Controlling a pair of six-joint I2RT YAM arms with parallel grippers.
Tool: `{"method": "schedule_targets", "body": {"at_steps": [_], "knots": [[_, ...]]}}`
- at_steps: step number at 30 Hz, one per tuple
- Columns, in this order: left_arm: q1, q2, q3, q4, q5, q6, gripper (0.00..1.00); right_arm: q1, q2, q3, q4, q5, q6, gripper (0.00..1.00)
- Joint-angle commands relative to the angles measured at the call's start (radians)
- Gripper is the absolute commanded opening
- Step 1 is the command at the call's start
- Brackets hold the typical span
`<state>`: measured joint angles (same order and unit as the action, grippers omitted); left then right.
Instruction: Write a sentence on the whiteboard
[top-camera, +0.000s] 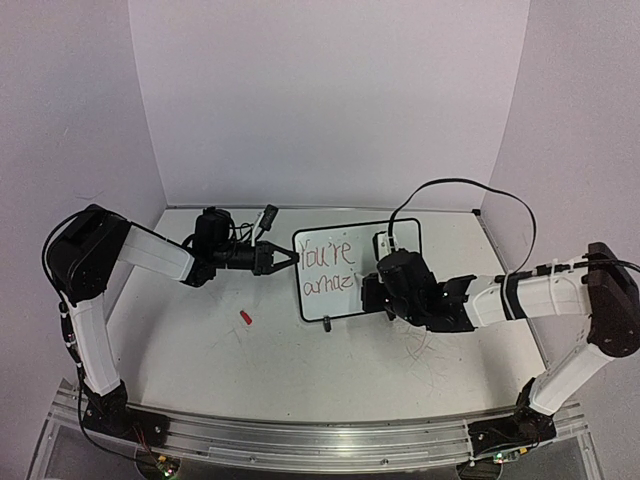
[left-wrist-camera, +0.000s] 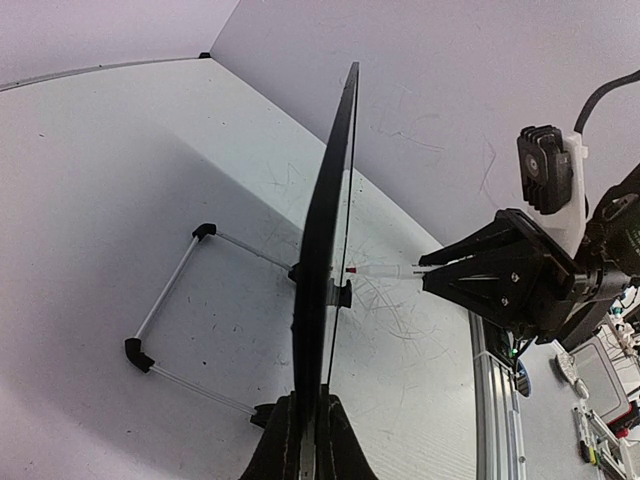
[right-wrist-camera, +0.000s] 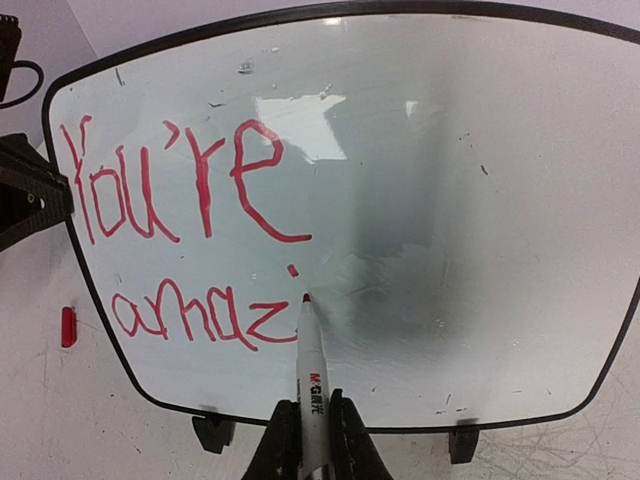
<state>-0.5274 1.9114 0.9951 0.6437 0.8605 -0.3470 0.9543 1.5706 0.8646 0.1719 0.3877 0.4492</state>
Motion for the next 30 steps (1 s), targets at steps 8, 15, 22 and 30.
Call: {"method": "schedule_targets", "body": {"at_steps": [8, 15, 22, 30], "knots": [[-0.022, -0.025, 0.032, -0.048, 0.020, 0.019, 0.00, -0.001, 0.030, 0.020, 0.022, 0.025, 0.004, 0.00], [-0.022, -0.029, 0.029, -0.049, 0.019, 0.019, 0.00, -0.001, 0.048, 0.040, 0.026, 0.035, -0.005, 0.00], [-0.022, -0.028, 0.030, -0.049, 0.018, 0.022, 0.00, -0.001, 0.052, 0.031, -0.001, 0.044, 0.019, 0.00], [-0.022, -0.029, 0.027, -0.049, 0.019, 0.023, 0.00, 0.010, 0.037, 0.010, -0.030, 0.027, 0.048, 0.00]]}}
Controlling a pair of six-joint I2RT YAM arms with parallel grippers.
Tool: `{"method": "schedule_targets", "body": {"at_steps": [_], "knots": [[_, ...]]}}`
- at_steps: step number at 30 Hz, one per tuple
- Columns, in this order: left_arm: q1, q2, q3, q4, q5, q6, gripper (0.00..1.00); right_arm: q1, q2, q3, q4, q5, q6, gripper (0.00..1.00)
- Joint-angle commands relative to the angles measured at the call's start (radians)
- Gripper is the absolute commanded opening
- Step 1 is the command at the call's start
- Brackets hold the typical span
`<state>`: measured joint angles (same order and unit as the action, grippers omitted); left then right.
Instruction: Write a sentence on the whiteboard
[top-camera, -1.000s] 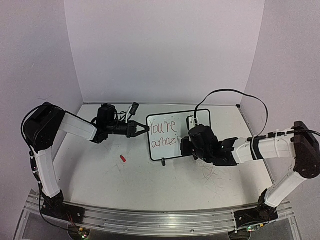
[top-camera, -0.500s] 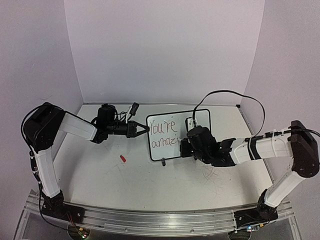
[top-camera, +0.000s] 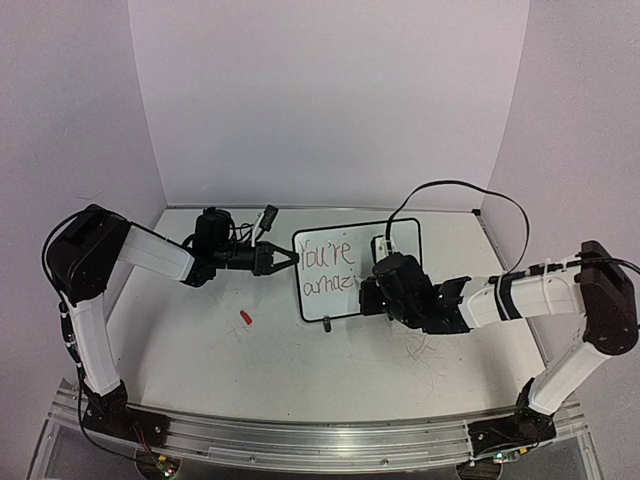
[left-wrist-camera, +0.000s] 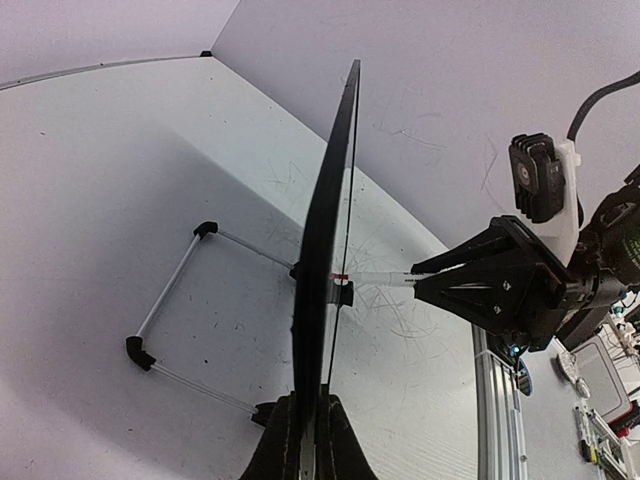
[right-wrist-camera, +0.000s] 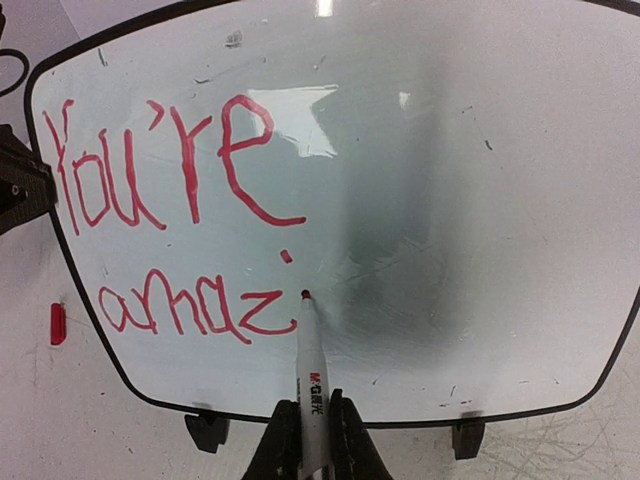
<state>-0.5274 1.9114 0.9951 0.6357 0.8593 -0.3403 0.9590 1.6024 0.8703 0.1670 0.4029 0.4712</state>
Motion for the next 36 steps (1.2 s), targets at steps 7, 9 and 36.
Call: {"method": "schedule_targets", "body": {"at_steps": [7, 9, 36], "knots": [[-0.022, -0.032, 0.028, -0.041, 0.020, 0.015, 0.00, 0.018, 0.005, -0.008, -0.029, 0.006, 0.046, 0.00], [-0.022, -0.033, 0.026, -0.041, 0.021, 0.015, 0.00, 0.021, 0.005, -0.011, -0.030, 0.006, 0.051, 0.00], [-0.023, -0.035, 0.027, -0.042, 0.018, 0.015, 0.00, 0.037, -0.042, -0.014, -0.047, -0.004, 0.060, 0.00]]}}
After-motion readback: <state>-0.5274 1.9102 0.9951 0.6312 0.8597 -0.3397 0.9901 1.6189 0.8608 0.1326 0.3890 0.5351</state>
